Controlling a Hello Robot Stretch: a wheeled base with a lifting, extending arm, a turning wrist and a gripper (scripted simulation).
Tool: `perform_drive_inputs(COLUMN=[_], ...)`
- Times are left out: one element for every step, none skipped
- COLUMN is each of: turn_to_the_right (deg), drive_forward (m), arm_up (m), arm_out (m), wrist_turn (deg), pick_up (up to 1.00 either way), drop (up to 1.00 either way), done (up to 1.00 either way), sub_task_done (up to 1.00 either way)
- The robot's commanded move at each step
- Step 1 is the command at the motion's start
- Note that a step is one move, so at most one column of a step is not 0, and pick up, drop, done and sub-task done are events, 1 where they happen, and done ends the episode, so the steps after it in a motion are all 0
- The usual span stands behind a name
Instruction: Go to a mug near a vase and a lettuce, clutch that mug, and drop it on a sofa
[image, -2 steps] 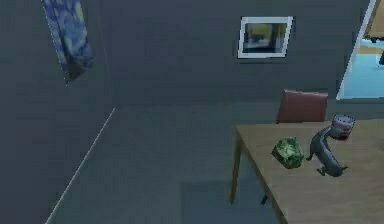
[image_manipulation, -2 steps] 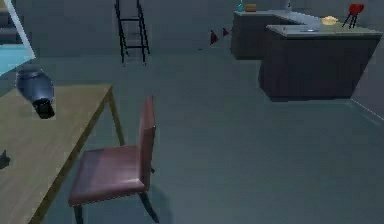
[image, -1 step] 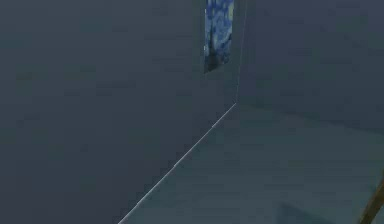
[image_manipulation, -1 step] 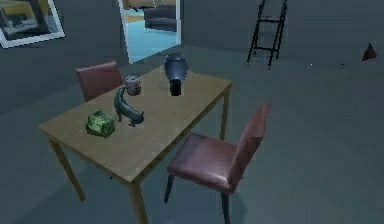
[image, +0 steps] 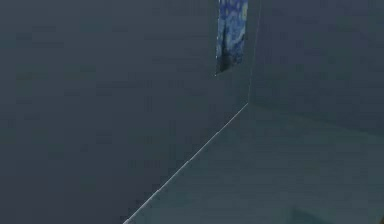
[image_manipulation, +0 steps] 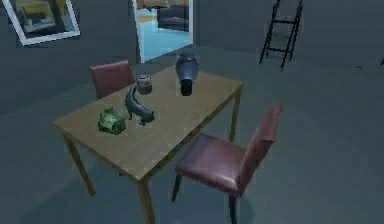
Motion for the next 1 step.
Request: perform_drive_inputs(turn_to_the_right=[45.0], drive_forward=[0.0], arm_up=[0.0], arm_out=[0.0], wrist_turn=[0.0], pick_up=[0.0], drop=[0.0], done=[0.0], sub_task_done=[0.0])
